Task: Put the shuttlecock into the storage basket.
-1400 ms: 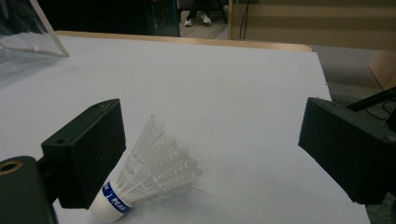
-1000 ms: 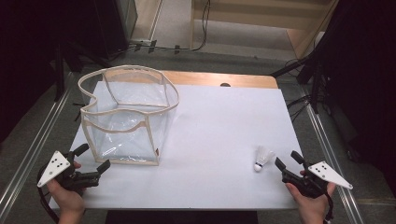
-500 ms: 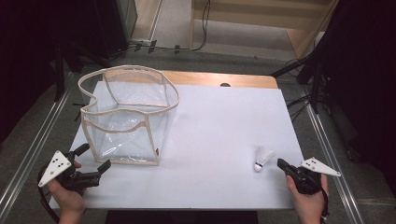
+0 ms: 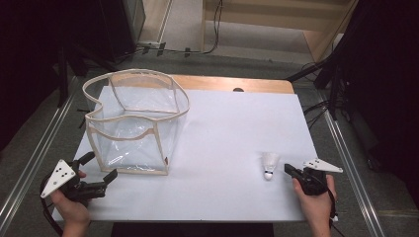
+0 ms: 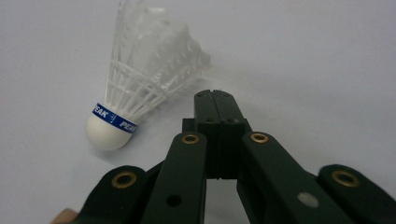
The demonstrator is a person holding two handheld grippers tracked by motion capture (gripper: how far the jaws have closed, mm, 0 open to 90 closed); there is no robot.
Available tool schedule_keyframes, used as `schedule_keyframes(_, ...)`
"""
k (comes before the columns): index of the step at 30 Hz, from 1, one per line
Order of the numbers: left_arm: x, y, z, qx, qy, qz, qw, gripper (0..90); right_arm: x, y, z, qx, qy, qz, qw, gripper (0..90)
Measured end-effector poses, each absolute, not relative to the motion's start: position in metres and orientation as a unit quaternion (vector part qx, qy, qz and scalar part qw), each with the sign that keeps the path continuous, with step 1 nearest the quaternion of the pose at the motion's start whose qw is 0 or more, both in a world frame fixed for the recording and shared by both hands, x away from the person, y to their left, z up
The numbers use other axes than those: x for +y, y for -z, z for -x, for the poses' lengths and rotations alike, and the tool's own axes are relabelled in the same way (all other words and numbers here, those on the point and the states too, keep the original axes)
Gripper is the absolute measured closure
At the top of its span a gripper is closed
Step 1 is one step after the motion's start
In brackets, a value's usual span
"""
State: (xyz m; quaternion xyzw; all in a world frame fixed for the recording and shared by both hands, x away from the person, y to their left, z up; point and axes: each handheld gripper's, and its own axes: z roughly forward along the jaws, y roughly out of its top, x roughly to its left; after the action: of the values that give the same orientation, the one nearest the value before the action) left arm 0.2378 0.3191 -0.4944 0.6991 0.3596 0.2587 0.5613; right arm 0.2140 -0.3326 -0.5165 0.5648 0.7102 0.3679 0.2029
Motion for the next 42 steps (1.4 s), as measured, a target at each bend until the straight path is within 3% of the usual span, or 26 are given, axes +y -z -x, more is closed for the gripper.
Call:
schedule_keyframes(22, 0.319, 0.495, -0.238, 0.359, -0.259, -0.699, 0.561, 0.0, -0.290, 0.513, -0.223, 0.745, -0.390, -0.513, 0.175, 87.5)
schedule_keyframes(23, 0.319, 0.494, -0.238, 0.360, -0.258, -0.699, 0.561, 0.0, -0.290, 0.511, -0.221, 0.742, -0.399, -0.510, 0.174, 76.1)
schedule_keyframes(25, 0.319, 0.494, -0.238, 0.360, -0.258, -0.699, 0.561, 0.0, -0.291, 0.509, -0.219, 0.741, -0.407, -0.506, 0.171, 65.1)
schedule_keyframes(26, 0.319, 0.494, -0.238, 0.360, -0.258, -0.699, 0.561, 0.0, -0.291, 0.509, -0.219, 0.741, -0.407, -0.506, 0.171, 65.1)
schedule_keyframes(27, 0.319, 0.494, -0.238, 0.360, -0.258, -0.699, 0.561, 0.0, -0.290, 0.506, -0.217, 0.746, -0.417, -0.493, 0.164, 50.2)
schedule_keyframes(28, 0.319, 0.494, -0.238, 0.360, -0.258, -0.699, 0.562, 0.0, -0.289, 0.505, -0.216, 0.748, -0.418, -0.489, 0.164, 44.6)
schedule_keyframes(29, 0.319, 0.494, -0.238, 0.360, -0.258, -0.699, 0.562, 0.0, -0.289, 0.505, -0.216, 0.748, -0.418, -0.489, 0.164, 44.6)
schedule_keyframes(30, 0.319, 0.494, -0.238, 0.360, -0.258, -0.699, 0.562, 0.0, -0.285, 0.503, -0.213, 0.749, -0.420, -0.485, 0.165, 20.4)
schedule_keyframes(31, 0.319, 0.495, -0.238, 0.360, -0.257, -0.698, 0.563, 0.0, -0.283, 0.503, -0.213, 0.750, -0.414, -0.488, 0.170, 9.0)
schedule_keyframes(32, 0.319, 0.495, -0.238, 0.360, -0.257, -0.698, 0.563, 0.0, -0.283, 0.503, -0.213, 0.750, -0.414, -0.488, 0.170, 9.0)
schedule_keyframes(33, 0.319, 0.495, -0.238, 0.360, -0.257, -0.698, 0.563, 0.0, -0.277, 0.502, -0.210, 0.762, -0.415, -0.472, 0.155, 0.0)
schedule_keyframes(42, 0.319, 0.494, -0.238, 0.359, -0.257, -0.699, 0.563, 0.0, -0.262, 0.507, -0.209, 0.791, -0.396, -0.442, 0.146, 0.0)
